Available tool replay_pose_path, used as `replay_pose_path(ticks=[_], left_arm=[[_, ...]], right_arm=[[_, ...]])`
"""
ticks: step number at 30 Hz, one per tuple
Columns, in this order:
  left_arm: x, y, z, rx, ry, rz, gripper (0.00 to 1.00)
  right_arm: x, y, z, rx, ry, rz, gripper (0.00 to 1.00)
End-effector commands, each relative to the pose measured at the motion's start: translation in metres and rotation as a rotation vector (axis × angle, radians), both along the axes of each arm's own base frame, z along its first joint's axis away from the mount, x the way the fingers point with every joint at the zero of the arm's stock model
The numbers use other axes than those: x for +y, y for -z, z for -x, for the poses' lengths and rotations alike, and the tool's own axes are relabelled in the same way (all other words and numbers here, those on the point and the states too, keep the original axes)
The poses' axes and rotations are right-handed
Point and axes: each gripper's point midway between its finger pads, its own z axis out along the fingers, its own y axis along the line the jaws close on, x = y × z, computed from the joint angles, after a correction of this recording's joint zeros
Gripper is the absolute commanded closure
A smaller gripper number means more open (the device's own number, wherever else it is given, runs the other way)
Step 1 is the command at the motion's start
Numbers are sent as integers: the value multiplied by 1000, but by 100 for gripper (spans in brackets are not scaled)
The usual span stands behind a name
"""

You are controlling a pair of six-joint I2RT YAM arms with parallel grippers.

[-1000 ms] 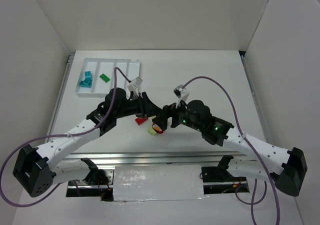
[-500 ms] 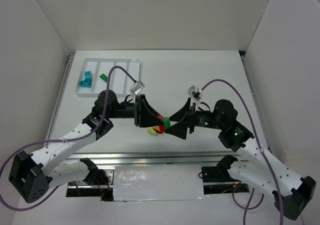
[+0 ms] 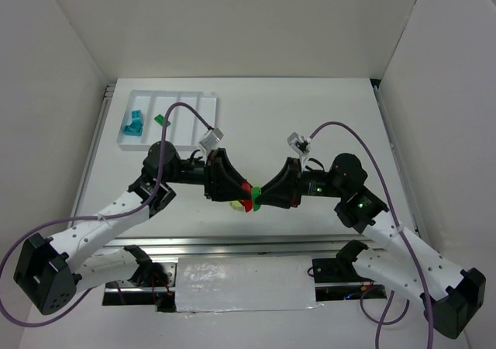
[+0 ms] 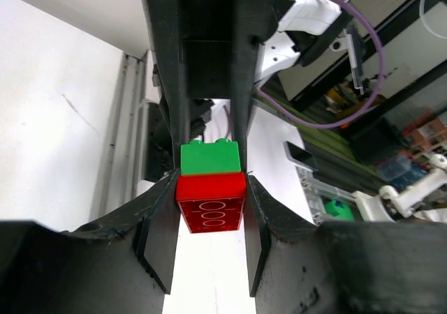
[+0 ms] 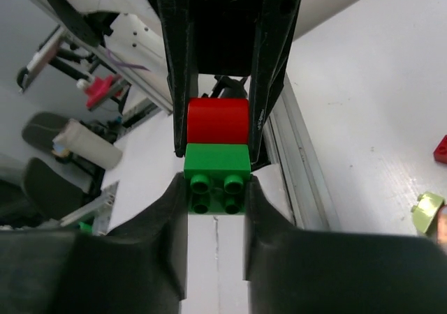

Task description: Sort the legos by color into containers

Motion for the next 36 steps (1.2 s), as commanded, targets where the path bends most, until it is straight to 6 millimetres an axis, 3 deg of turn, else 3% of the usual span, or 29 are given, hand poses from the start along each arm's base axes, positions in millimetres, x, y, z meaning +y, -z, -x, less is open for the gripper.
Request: replay_pose_path(ticks=[1, 4, 8, 14, 15, 17, 18, 19, 20, 21, 22, 23, 25, 26, 27, 29, 30, 31, 32, 33, 34, 35, 36], left_arm=[[0, -10, 4, -73, 22, 36, 100], [1, -5, -2, -76, 5, 9, 100], [14, -8, -11, -94, -43, 15, 100], [21, -5, -28, -74, -98, 14, 100], [21, -6, -36, -81, -125, 8, 100], [30, 25, -82, 54, -346, -140, 100], [36, 21, -105, 25, -454, -187, 100], [56, 32, -141, 55, -659, -265, 100], [70, 63, -151, 147, -735, -399, 100], [82, 59, -166, 139, -819, -430, 100], [109, 68, -191, 164, -980, -488, 100], [125, 70, -200, 195, -1066, -517, 100], [180, 85, -228, 256, -1328, -609, 100], [195, 81, -238, 285, -1413, -602, 100], [215, 97, -253, 328, -1487, -648, 100], [238, 95, -279, 345, -1592, -665, 100], [250, 121, -295, 394, -1619, -732, 100], [254, 109, -313, 375, -1647, -716, 100], [267, 116, -324, 391, -1694, -742, 100], [270, 143, -338, 425, -1696, -802, 100], [273, 131, -356, 415, -1725, -769, 100], [276, 159, -367, 455, -1709, -827, 100], [276, 164, -377, 452, -1710, -842, 100]], right_arm=[[1, -12, -1, -41, -3, -46, 100], [-4, -10, 6, -105, -30, -50, 100], [-25, 2, -1, -167, 32, -26, 100], [-53, 8, -27, -167, 195, 1, 100], [-57, 15, -44, -121, 291, 27, 100], [-65, 21, -67, -50, 429, 56, 100], [-73, 31, -88, 5, 543, 86, 100], [-77, 36, -96, 38, 592, 100, 100], [-79, 42, -103, 81, 630, 109, 100], [-80, 51, -108, 114, 649, 131, 100], [-81, 55, -111, 126, 666, 137, 100], [-81, 55, -112, 132, 666, 129, 100], [-79, 58, -111, 135, 662, 116, 100], [-79, 59, -110, 136, 660, 114, 100], [-79, 59, -110, 138, 657, 114, 100], [-78, 61, -108, 142, 643, 121, 100], [-77, 61, -107, 142, 635, 124, 100], [-76, 61, -104, 144, 623, 124, 100], [-76, 60, -102, 143, 618, 123, 100], [-76, 62, -101, 145, 614, 125, 100], [-75, 62, -97, 145, 605, 124, 100], [-75, 62, -96, 145, 601, 128, 100], [-76, 64, -95, 145, 601, 135, 100]])
